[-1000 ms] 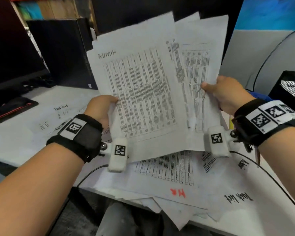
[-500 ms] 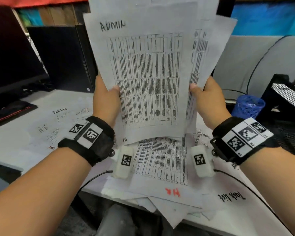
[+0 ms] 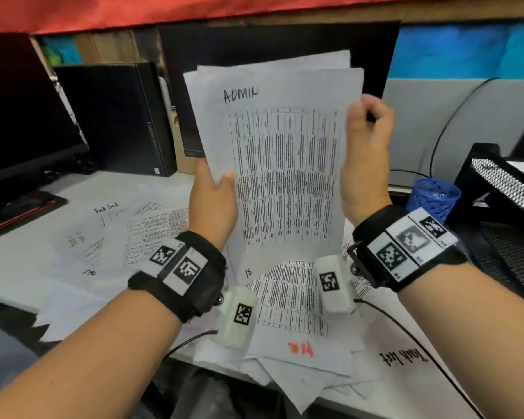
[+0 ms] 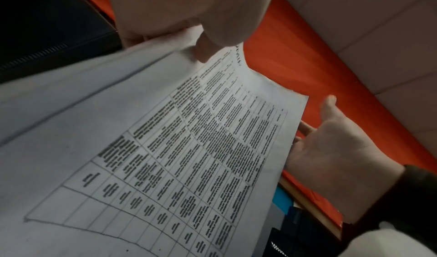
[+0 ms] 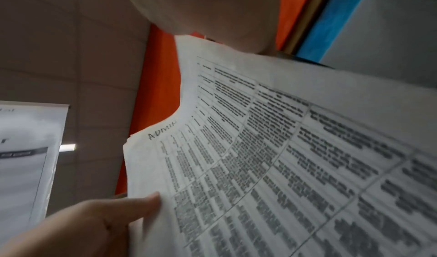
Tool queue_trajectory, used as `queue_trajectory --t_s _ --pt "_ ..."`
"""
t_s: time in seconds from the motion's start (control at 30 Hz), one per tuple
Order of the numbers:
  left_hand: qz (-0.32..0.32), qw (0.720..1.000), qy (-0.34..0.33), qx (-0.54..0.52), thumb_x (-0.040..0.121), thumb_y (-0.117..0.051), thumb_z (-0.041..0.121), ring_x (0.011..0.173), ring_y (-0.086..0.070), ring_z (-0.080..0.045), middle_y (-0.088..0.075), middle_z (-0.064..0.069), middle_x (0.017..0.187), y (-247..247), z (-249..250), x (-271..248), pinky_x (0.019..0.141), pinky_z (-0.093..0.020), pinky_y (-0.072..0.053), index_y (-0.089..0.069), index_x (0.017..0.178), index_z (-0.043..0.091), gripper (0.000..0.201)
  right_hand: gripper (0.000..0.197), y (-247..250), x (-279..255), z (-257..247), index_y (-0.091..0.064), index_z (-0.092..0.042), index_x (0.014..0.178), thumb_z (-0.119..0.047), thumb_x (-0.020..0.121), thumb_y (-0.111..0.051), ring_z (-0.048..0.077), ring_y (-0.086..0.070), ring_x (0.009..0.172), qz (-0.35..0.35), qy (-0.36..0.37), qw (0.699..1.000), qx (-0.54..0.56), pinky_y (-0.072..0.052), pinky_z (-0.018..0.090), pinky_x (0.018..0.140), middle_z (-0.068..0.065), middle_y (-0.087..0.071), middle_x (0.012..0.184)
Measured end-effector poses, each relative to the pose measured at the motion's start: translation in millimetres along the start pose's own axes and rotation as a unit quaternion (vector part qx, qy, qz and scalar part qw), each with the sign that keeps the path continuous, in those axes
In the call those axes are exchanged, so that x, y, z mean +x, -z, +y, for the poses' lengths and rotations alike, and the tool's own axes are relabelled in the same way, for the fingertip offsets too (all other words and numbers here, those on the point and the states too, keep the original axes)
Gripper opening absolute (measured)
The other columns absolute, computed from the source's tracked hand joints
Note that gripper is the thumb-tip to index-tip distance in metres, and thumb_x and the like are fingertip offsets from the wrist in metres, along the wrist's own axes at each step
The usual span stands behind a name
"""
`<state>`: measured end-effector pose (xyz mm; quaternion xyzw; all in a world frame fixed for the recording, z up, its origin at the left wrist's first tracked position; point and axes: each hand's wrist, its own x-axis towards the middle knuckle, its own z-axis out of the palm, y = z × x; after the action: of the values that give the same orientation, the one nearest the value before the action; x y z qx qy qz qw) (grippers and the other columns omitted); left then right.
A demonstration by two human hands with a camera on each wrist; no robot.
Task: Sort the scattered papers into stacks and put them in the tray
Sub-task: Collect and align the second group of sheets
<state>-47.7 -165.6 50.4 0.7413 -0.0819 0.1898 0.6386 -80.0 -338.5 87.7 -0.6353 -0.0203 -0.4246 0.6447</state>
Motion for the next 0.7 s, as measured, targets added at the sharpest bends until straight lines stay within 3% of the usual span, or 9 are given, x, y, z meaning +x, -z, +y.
queue_trajectory --t_s 0.07,0.17,0.23,0.3,0.33,0.4,0.5,0.63,0.7 --pt "0.002 1.0 0.011 -0.007 0.099 -0.044 0.015 0.093 -0.055 -0.004 -0.055 0.016 0.101 1 -3 1 0.079 -0.017 -0.041 -0.045 0.126 0.02 0.028 0.058 3 1 0 -0.03 -0.019 0.138 -0.029 0.09 -0.061 -0.004 -0.06 0.092 -0.024 0.037 0.998 -0.055 -0.052 0.017 0.079 -0.003 -0.056 0.11" --pt "-0.018 0.999 0.027 -0.024 0.097 -0.048 0.017 0.094 -0.055 -0.003 -0.056 0.017 0.101 2 -10 0 0.081 -0.02 -0.042 -0.044 0.121 0.022 0.025 0.078 6 10 -7 -0.018 -0.02 0.148 -0.011 0.084 -0.062 0.007 -0.057 0.104 -0.033 0.092 0.989 -0.108 -0.052 0.026 0.091 -0.004 -0.051 0.124" --pt "-0.031 0.998 0.04 -0.027 0.097 -0.05 0.018 0.095 -0.055 -0.005 -0.055 0.02 0.099 2 -12 0 0.084 -0.024 -0.042 -0.042 0.113 0.027 0.02 0.077 7 22 -15 -0.019 -0.018 0.149 -0.008 0.084 -0.058 0.017 -0.05 0.122 -0.034 0.154 0.979 -0.133 -0.044 0.034 0.104 -0.006 -0.037 0.143" --pt "-0.038 0.998 0.047 -0.03 0.096 -0.052 0.019 0.099 -0.055 -0.008 -0.056 0.016 0.104 1 -14 0 0.087 -0.026 -0.042 -0.041 0.111 0.029 0.022 0.065 7 36 -24 -0.03 -0.02 0.146 -0.014 0.087 -0.056 0.015 -0.037 0.135 -0.071 0.191 0.96 -0.194 -0.029 0.036 0.116 -0.012 -0.033 0.146" --pt "-0.038 0.998 0.05 -0.031 0.095 -0.054 0.019 0.102 -0.055 -0.01 -0.057 0.013 0.107 1 -14 0 0.088 -0.026 -0.042 -0.041 0.112 0.03 0.023 0.055 7 42 -28 -0.038 -0.024 0.142 -0.019 0.09 -0.055 0.011 -0.038 0.134 -0.095 0.175 0.951 -0.236 -0.029 0.034 0.115 -0.012 -0.039 0.143" --pt "-0.035 0.997 0.055 -0.033 0.093 -0.057 0.022 0.104 -0.056 -0.012 -0.058 0.01 0.111 1 -14 2 0.09 -0.028 -0.044 -0.043 0.112 0.029 0.025 0.036 7 52 -29 -0.053 -0.031 0.128 -0.024 0.093 -0.052 0.009 -0.048 0.119 -0.116 0.106 0.941 -0.3 -0.04 0.034 0.106 -0.01 -0.054 0.129" --pt "-0.034 0.997 0.072 -0.023 0.092 -0.058 0.025 0.106 -0.057 -0.013 -0.061 0.006 0.116 0 -16 7 0.093 -0.031 -0.046 -0.047 0.117 0.025 0.027 0.024 10 54 -28 -0.059 -0.029 0.112 -0.018 0.093 -0.049 0.009 -0.056 0.101 -0.094 0.068 0.951 -0.288 -0.052 0.036 0.09 -0.017 -0.056 0.101" --pt "-0.034 0.995 0.097 -0.001 0.095 -0.052 0.019 0.106 -0.059 -0.017 -0.062 0.006 0.112 -4 -16 15 0.092 -0.033 -0.047 -0.053 0.115 0.023 0.021 0.039 18 49 -25 -0.045 -0.024 0.126 -0.011 0.09 -0.056 -0.013 -0.053 0.096 -0.057 0.081 0.977 -0.189 -0.043 0.003 0.083 -0.011 -0.053 0.122" --pt "-0.036 0.994 0.101 0.004 0.095 -0.05 0.018 0.105 -0.058 -0.017 -0.061 0.006 0.112 -4 -15 18 0.088 -0.031 -0.046 -0.052 0.111 0.024 0.017 0.051 24 42 -15 -0.037 -0.022 0.132 -0.013 0.088 -0.061 -0.011 -0.059 0.095 -0.052 0.015 0.994 -0.099 -0.048 0.01 0.084 -0.007 -0.058 0.119"
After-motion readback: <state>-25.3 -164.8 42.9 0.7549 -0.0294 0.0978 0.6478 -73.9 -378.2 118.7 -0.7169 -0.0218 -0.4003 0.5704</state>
